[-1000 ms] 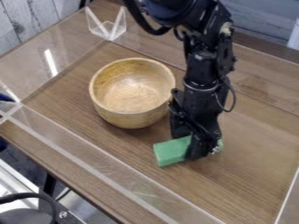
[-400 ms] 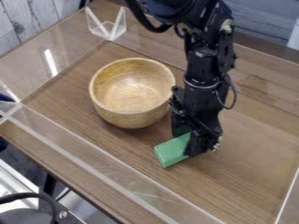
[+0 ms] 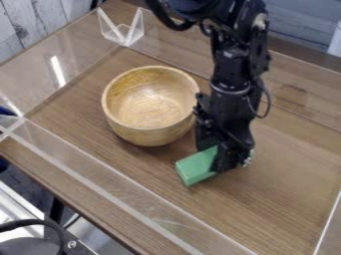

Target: Put the green block in the brown bowl

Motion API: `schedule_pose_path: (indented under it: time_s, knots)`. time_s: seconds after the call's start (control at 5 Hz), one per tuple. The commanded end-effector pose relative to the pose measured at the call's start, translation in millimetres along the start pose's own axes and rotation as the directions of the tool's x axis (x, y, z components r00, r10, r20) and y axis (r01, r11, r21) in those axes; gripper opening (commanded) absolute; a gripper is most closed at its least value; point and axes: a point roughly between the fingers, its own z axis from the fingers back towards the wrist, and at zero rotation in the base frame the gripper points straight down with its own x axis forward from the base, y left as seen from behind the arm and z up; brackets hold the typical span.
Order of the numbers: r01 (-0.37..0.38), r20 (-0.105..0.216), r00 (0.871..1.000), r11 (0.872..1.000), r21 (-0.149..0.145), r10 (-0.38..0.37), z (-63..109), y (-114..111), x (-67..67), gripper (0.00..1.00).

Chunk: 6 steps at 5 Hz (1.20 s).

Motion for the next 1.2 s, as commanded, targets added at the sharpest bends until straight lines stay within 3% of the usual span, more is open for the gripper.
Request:
schedule_pose_path:
  time_s: [0.0,0.4,0.6,1.0]
  knots:
    - [-0.014,0.078,0.997,0.999,0.03,0.012,29.0,7.8,9.9,0.0]
    - [-0.035,0.091,0.995,0.999,0.038,0.032,43.1,14.3,9.0,0.0]
    - [-0.067,0.11,0.992,0.996,0.057,0.06,60.0,25.7,8.9,0.0]
    - [-0.196,0.126,0.974,0.977,0.08,0.186,82.0,78.9,-2.5,0.0]
